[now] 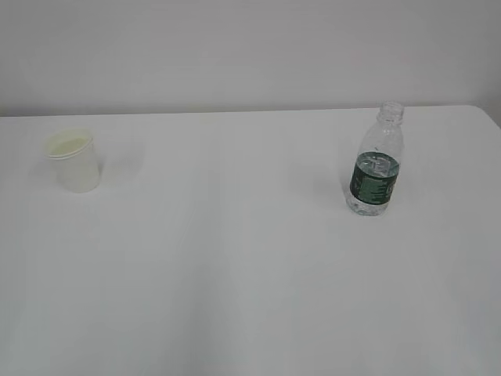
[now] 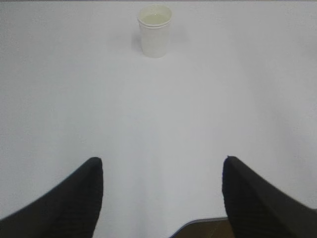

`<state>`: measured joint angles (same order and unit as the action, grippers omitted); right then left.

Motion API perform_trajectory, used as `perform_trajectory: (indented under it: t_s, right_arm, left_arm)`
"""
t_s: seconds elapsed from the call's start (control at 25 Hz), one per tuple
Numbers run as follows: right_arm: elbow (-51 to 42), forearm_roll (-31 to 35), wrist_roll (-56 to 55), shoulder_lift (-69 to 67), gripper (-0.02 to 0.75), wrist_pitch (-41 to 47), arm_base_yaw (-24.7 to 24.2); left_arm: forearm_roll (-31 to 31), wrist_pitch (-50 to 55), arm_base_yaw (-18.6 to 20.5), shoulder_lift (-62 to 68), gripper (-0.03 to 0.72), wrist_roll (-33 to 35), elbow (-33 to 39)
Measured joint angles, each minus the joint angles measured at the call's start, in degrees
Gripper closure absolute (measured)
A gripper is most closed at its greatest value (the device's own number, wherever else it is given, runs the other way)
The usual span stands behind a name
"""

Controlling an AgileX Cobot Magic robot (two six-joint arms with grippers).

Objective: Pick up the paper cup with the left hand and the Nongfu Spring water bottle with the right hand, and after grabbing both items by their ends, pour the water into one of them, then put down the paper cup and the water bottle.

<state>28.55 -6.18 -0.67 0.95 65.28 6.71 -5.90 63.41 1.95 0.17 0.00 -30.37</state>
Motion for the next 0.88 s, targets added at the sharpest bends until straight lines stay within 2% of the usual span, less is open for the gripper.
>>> perform_trajectory:
  t_s: [0.88]
  right_arm:
    - [0.0, 0.0, -0.1, 0.0, 0.218, 0.0, -0.8]
  left_arm:
    - [0.0, 0.0, 0.0, 0.0, 0.176, 0.0, 0.0]
